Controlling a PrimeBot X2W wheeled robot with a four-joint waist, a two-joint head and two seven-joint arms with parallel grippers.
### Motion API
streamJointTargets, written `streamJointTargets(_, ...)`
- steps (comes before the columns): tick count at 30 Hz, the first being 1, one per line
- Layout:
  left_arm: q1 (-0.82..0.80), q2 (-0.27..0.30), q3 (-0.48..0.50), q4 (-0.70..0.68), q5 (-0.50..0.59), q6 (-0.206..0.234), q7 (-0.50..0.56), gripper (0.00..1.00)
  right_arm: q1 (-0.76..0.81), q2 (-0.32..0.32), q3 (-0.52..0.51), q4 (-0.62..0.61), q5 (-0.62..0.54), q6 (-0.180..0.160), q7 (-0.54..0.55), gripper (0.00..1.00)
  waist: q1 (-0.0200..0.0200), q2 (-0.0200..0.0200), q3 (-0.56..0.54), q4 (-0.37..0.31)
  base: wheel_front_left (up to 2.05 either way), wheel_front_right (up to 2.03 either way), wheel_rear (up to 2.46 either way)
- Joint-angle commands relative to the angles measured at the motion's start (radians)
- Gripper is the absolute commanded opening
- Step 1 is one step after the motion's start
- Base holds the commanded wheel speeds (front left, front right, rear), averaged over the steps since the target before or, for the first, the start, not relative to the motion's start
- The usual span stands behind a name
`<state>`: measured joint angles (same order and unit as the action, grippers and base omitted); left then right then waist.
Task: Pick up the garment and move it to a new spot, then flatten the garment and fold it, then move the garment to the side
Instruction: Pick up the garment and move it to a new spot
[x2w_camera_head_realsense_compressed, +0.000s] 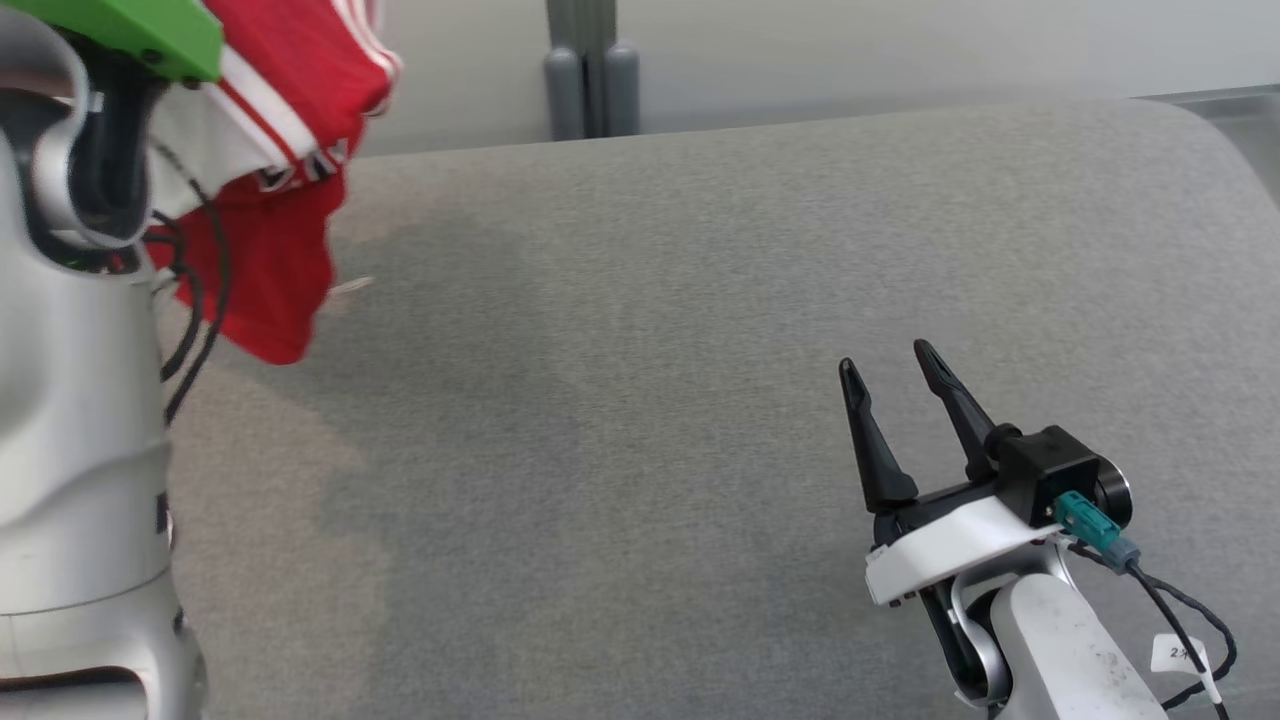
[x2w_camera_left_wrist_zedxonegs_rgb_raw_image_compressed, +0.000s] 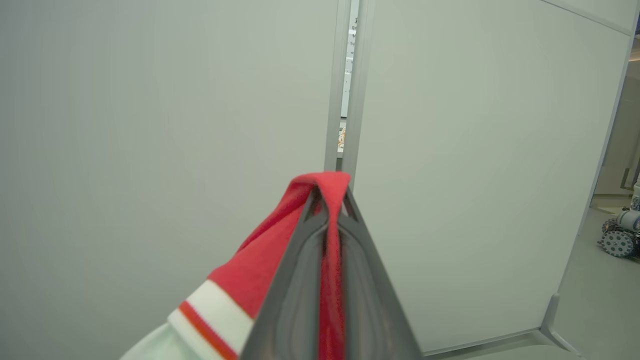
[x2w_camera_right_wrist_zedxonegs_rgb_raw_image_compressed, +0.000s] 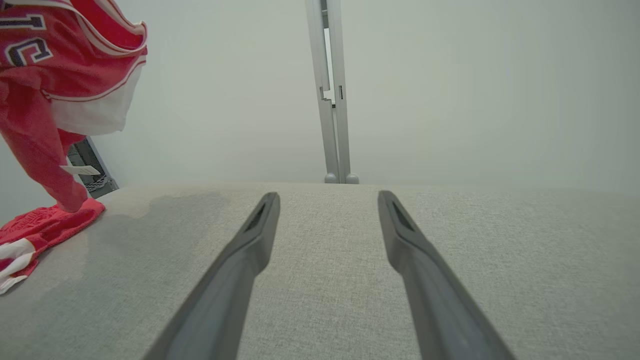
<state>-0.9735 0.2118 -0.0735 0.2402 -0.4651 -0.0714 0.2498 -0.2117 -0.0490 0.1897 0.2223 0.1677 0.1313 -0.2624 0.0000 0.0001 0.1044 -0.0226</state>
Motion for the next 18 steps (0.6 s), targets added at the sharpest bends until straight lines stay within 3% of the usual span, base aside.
streamJointTargets(1,-0.009,-0.022,-0.011,-0.015,-0.010,0.001,-0.007,0.00,0.002,-0.002,0.005,-0.004,-0.005,-0.001,-0.003,1.00,0.0000,-0.0001,-0.027,-0.143,0.00,0.00,0.00)
streamJointTargets(10,0.057,-0.123,-0.100,-0.028,-0.053,-0.005,-0.019,0.00,-0.010,-0.002,0.008,-0.029,0.000,-0.001,-0.003,1.00,0.0000,-0.0001,0.040,-0.330,0.00,0.00,0.00)
streamJointTargets(16,0.140,-0.138,-0.161,0.057,-0.045,-0.004,-0.047,0.00,-0.013,-0.001,-0.008,-0.051,0.008,-0.001,-0.003,1.00,0.0000,-0.0001,0.103,-0.391,0.00,0.00,0.00)
streamJointTargets(18,0.176,-0.118,-0.178,0.110,-0.017,0.002,-0.060,0.00,-0.012,-0.001,-0.008,-0.060,0.013,-0.001,-0.003,1.00,0.0000,-0.0001,0.119,-0.399,0.00,0.00,0.00)
